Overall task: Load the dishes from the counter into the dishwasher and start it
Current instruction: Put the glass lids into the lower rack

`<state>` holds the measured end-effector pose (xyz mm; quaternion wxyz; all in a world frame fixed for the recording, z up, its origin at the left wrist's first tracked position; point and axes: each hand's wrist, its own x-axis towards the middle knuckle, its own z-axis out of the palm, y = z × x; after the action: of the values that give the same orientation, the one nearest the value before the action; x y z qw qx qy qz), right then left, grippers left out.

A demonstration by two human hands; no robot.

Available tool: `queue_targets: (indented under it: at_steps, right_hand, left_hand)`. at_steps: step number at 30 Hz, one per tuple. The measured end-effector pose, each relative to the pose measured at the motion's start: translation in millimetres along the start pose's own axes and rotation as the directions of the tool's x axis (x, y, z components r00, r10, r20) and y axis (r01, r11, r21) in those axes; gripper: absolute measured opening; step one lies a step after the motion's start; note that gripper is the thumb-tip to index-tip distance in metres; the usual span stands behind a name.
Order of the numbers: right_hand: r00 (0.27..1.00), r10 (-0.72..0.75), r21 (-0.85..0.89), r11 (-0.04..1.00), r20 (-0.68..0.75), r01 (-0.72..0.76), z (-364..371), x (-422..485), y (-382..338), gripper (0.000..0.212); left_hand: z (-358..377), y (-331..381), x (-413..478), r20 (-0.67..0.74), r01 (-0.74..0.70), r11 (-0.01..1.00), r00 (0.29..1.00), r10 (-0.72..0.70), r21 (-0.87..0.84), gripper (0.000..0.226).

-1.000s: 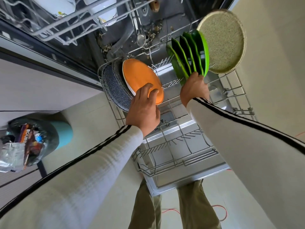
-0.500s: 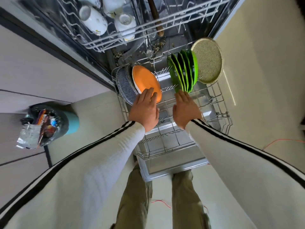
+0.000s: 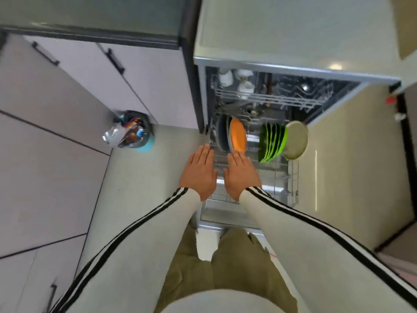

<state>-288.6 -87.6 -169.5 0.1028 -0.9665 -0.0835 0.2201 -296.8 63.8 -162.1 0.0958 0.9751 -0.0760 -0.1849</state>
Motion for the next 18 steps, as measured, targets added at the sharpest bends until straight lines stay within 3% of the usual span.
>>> queue_targets:
  at_steps: [8,18]
  right_hand:
    - [0.973,-0.209,-0.094,0.975,-0.094,0.201,-43.3,39.4,-146.9,0.057]
    - [0.898,-0.413,-0.12,0.91,-0.153,0.397,-40.8,104.6,-413.8,0.057]
  left_hand:
    - [-72.3,-139.3,-49.1,-0.184,0.243,0.967,0.949,-0.254,-0.082,0.066]
    - [-159.2,-372.9,-108.0,-0.25,0.425,0.898,0.862,-0.44,-0.116,0.065]
